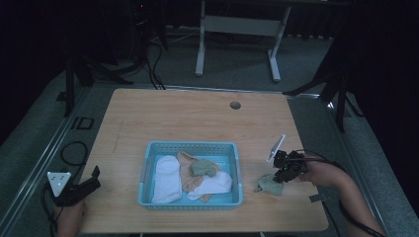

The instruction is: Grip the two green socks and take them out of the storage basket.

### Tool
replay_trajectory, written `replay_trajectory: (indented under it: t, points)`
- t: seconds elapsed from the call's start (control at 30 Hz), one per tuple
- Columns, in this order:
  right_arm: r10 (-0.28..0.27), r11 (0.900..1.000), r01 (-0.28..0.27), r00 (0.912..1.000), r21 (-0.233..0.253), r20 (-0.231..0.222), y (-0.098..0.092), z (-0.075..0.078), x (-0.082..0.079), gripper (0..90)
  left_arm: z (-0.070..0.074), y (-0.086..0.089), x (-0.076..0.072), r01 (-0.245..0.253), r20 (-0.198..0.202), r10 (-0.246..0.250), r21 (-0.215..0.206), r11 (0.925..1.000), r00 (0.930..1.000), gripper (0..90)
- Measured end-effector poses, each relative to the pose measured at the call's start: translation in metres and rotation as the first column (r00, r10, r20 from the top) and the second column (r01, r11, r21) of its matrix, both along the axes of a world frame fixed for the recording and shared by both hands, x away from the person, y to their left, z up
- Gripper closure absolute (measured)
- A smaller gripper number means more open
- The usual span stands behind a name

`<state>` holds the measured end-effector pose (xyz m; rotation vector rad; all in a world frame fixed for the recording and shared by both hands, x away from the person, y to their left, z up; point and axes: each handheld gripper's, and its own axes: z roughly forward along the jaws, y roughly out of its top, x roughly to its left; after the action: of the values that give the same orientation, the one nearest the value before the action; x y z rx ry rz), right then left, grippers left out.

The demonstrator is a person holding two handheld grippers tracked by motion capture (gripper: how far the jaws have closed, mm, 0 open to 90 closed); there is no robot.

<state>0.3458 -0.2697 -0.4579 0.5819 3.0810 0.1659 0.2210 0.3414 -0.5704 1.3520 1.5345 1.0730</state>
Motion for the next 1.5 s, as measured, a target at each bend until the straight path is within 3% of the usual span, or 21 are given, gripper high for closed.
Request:
replay_trajectory:
  t: [0.1, 0.2, 0.23, 0.27, 0.37, 0.47, 0.97, 1.5]
  points:
    - [-0.001, 1.000, 0.001, 1.0000, -0.025, -0.008, -0.001, -0.006, 0.003, 78.7, 0.000, 0.000, 0.000, 0.000, 0.000, 0.000, -0.002, 1.0000, 1.0000, 0.3]
    - [-0.031, 0.999, 0.029, 0.9989, -0.030, -0.037, -0.003, -0.008, 0.006, 61.6, 0.000, 0.000, 0.000, 0.000, 0.001, 0.000, -0.001, 1.0000, 1.0000, 0.3]
    - [-0.031, 0.999, 0.029, 0.9989, -0.030, -0.037, -0.003, -0.008, 0.006, 61.6, 0.000, 0.000, 0.000, 0.000, 0.001, 0.000, -0.001, 1.0000, 1.0000, 0.4]
    - [-0.044, 0.999, 0.042, 0.9974, -0.022, -0.058, -0.003, -0.005, 0.006, 56.1, 0.000, 0.000, 0.000, 0.000, 0.003, 0.000, -0.004, 1.0000, 1.0000, 0.3]
    - [-0.045, 0.999, 0.044, 0.9981, -0.024, -0.041, 0.000, 0.001, 0.006, 52.7, 0.000, 0.000, 0.000, 0.002, 0.001, -0.002, 0.000, 1.0000, 1.0000, 0.4]
    - [-0.024, 1.000, 0.024, 0.9993, 0.005, -0.029, 0.007, 0.010, 0.003, 50.7, 0.000, 0.000, 0.000, 0.001, 0.001, -0.001, -0.001, 1.0000, 1.0000, 0.3]
    - [0.069, 0.995, -0.070, 0.9976, 0.067, 0.008, 0.043, 0.032, 0.002, 53.2, 0.000, 0.000, 0.000, 0.002, 0.002, -0.002, -0.001, 1.0000, 1.0000, 0.4]
    - [0.185, 0.980, -0.187, 0.9821, 0.064, 0.035, 0.100, 0.042, 0.006, 54.8, 0.000, 0.000, 0.000, 0.006, 0.007, -0.006, -0.004, 1.0000, 1.0000, 0.3]
